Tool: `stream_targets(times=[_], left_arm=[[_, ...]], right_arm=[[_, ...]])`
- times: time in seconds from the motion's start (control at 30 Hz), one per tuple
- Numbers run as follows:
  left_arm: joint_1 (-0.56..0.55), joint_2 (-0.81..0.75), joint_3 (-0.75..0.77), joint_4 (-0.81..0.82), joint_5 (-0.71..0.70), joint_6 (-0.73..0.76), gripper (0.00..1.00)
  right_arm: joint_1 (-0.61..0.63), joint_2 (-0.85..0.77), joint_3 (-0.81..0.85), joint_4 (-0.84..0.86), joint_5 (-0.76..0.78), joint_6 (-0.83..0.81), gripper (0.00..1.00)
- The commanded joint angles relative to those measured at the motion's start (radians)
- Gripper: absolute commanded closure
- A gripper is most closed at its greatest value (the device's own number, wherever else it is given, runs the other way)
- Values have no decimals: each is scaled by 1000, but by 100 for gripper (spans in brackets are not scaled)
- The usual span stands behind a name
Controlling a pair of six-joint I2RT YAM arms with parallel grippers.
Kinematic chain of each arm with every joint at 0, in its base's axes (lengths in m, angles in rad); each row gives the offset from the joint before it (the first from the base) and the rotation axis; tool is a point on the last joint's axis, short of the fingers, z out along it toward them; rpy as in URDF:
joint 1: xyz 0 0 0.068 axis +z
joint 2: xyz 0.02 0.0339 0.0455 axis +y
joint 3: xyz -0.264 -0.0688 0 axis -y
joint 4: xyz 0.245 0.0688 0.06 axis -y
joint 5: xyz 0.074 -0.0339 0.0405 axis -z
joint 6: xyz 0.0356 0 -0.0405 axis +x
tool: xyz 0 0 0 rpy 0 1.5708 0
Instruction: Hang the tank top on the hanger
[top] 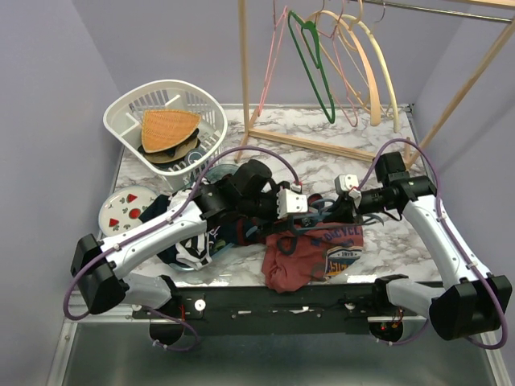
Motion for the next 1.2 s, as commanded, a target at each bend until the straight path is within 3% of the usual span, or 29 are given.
stream_targets(times=[0.0,0.1,0.2,0.23,0.27,0.3,0.43,0.53,0.57,0.77,0.9,0.97,1.17], left_arm=[[-11,51,30,-30,-5,-21,33],[-15,74,33,-32,-8,-33,37],[-19,82,22,-24,1,-36,55],[-20,80,19,-21,1,-35,82],[-20,79,14,-15,-8,-44,96],[-20,73,-2,-1,-14,-40,98],[-20,31,-59,31,-30,-20,100],[-22,5,-104,56,-42,-10,100],[-22,1,-113,62,-45,-10,100],[-32,-27,-153,70,-73,23,100],[-38,-49,-174,86,-62,28,100],[-43,-55,-179,90,-58,30,100],[-63,-65,-188,88,-50,45,100]], right_arm=[[10,-16,-25,27,-6,-27,99],[13,-18,-31,28,-12,-32,99],[15,-9,-34,28,-18,-32,99],[15,-6,-34,28,-21,-33,99],[13,0,-34,27,-22,-30,99],[15,4,-37,28,-20,-26,99],[13,5,-37,53,-12,25,89],[15,2,-17,76,1,89,72],[13,-1,-10,80,18,108,59],[-89,-24,66,67,-34,217,37],[-138,-38,55,131,-14,375,34],[-138,-29,29,244,21,469,33],[-119,72,-31,410,198,677,33]])
